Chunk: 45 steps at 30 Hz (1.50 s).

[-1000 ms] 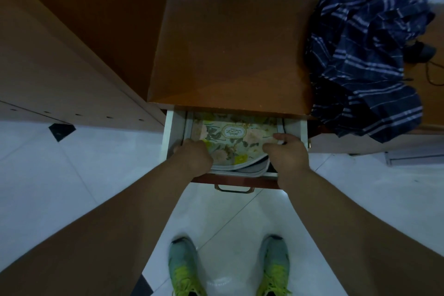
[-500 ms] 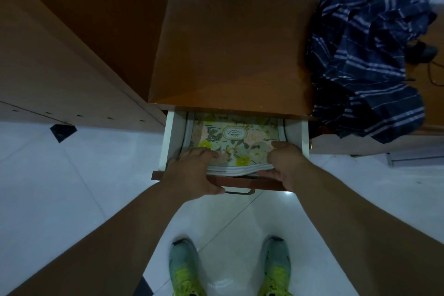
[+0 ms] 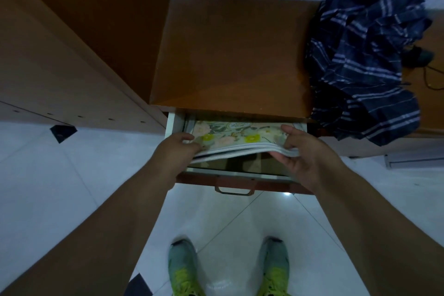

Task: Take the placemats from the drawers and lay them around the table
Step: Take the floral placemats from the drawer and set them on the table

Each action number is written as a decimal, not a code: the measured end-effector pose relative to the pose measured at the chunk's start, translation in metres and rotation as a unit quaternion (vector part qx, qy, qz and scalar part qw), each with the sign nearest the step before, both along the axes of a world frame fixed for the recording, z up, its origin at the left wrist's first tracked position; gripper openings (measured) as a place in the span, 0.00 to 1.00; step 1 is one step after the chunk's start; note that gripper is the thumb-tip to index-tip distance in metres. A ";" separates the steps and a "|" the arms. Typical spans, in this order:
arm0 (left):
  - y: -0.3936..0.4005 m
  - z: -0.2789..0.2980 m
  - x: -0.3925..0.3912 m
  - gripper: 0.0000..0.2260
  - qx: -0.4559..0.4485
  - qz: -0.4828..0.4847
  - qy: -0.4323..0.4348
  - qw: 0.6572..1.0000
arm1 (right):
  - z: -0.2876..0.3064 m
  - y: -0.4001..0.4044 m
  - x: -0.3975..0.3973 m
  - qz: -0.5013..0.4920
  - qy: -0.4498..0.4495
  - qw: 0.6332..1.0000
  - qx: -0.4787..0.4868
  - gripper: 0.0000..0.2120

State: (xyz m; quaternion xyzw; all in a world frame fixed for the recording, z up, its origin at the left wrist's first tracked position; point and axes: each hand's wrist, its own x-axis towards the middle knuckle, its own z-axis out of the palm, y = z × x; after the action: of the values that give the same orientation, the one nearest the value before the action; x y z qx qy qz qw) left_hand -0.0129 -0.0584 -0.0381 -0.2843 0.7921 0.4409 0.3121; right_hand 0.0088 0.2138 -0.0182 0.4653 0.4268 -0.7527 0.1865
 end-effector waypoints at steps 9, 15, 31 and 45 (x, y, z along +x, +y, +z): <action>0.004 0.013 -0.001 0.22 0.062 0.090 -0.033 0.993 | 0.005 0.015 0.008 0.106 -0.006 0.989 0.107 0.12; -0.004 0.031 0.008 0.28 0.145 0.119 -0.089 0.978 | 0.011 0.030 0.013 0.215 -0.032 0.972 0.091 0.37; -0.023 0.049 0.019 0.25 0.205 0.179 -0.157 0.949 | 0.008 0.008 0.030 0.384 -0.037 0.891 0.240 0.24; -0.013 0.207 0.066 0.17 0.068 -0.098 0.010 0.993 | 0.173 0.005 0.083 0.402 0.023 0.858 0.319 0.22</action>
State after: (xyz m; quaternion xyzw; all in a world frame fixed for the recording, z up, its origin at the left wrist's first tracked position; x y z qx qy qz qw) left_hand 0.0535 -0.0710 0.1694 -0.1788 0.7876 0.4639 0.3640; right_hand 0.0915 0.2185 0.1545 0.2696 0.7977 -0.4454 0.3043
